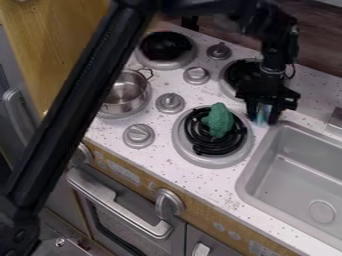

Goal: Move the blue spatula to the right of the two middle burner switches

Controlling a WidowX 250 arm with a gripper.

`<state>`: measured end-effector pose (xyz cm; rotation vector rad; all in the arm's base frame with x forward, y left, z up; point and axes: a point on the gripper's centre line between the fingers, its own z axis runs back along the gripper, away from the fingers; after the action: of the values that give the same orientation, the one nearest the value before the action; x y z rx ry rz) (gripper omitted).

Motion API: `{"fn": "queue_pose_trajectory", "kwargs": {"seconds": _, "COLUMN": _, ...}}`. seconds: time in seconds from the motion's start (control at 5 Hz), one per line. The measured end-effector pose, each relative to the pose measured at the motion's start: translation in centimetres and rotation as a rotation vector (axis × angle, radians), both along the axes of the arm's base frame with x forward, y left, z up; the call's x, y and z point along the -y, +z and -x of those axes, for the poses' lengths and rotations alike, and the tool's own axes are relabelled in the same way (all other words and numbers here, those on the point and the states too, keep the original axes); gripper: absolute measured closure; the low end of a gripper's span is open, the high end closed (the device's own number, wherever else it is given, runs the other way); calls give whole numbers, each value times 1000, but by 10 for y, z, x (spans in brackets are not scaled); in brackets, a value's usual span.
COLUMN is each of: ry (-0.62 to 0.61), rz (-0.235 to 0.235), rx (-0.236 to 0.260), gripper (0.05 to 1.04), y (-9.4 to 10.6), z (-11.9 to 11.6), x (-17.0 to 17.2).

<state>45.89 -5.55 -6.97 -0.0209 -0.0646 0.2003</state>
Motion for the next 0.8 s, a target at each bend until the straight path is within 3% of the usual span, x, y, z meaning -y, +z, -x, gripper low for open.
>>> {"fn": "queue_pose_trajectory", "kwargs": {"seconds": 0.2, "ry": 17, "rz": -9, "rx": -16, "gripper": 183, "y": 0, "z": -1, "x": -2}}
{"fn": "queue_pose_trajectory", "kwargs": {"seconds": 0.6, "ry": 17, "rz": -12, "rx": -39, "gripper": 747, "y": 0, "z": 12, "x": -3}}
{"fn": "queue_pose_trajectory", "kwargs": {"seconds": 0.8, "ry": -20, "rz": -2, "rx": -30, "gripper": 893, "y": 6, "z": 18, "x": -2}}
